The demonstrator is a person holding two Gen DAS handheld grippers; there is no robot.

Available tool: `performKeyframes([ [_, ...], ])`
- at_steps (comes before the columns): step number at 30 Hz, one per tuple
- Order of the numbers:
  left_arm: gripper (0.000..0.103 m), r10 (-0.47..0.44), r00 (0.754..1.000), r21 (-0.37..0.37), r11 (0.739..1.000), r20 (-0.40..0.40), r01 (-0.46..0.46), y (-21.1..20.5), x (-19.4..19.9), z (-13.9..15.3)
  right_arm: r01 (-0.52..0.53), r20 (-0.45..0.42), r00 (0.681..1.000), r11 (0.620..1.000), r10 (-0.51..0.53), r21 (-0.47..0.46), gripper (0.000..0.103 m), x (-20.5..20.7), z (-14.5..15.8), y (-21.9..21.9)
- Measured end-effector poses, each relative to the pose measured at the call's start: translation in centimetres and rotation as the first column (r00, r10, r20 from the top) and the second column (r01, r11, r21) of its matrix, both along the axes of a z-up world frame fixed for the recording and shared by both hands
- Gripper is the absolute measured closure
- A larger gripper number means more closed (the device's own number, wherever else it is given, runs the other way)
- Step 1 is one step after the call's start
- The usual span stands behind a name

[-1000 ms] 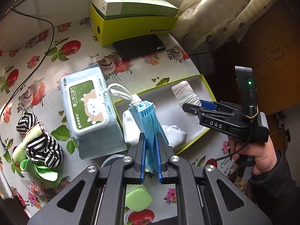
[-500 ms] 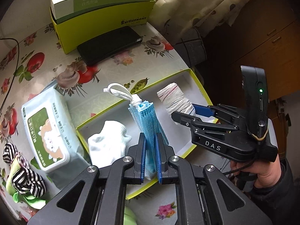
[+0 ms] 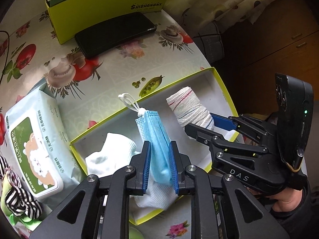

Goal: Organize soft objects
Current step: 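Lower the blue face mask into the tray and open the left gripper, then withdraw both grippers from the tray back toward the pile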

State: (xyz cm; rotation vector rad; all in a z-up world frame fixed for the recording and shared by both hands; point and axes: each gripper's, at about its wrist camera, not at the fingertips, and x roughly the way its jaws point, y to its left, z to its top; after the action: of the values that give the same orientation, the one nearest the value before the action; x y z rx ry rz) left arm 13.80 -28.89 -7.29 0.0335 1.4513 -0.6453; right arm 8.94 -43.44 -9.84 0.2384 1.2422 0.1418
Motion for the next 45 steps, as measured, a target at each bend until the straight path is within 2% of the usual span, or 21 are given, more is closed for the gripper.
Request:
performKeyframes([
  [4,0.077,0.043,0.999,-0.010,0.999,0.013,-0.043,0.9,0.5,0.5,-0.008,-0.003,1.000,1.000,0.008,0.004,0.064,0.2,0.0,0.5],
  [10,0.077,0.071,0.997,-0.015,0.997,0.023,-0.070,2.2,0.1,1.7,-0.038,-0.012,0.999,0.999,0.039,0.033,0.063,0.2,0.1,1.7],
  [16,0.077,0.078,0.996,-0.024,0.997,0.035,-0.077,3.6,-1.4,3.3,-0.038,0.013,0.999,0.998,0.038,0.055,0.062,-0.8,1.3,2.0],
  [22,0.077,0.093,0.994,-0.027,0.995,0.048,-0.092,5.0,-3.2,4.3,-0.052,0.001,0.999,0.997,0.052,0.056,0.062,-1.5,1.3,2.7],
  [33,0.077,0.141,0.983,-0.017,0.990,0.119,-0.140,8.8,-6.0,6.3,-0.080,0.051,0.996,0.995,0.077,0.052,0.062,-4.3,5.2,4.8],
  [45,0.077,0.223,0.964,-0.012,0.975,0.143,-0.223,14.0,-8.8,6.8,-0.160,0.064,0.985,0.987,0.158,0.029,0.043,-8.1,7.6,9.1],
])
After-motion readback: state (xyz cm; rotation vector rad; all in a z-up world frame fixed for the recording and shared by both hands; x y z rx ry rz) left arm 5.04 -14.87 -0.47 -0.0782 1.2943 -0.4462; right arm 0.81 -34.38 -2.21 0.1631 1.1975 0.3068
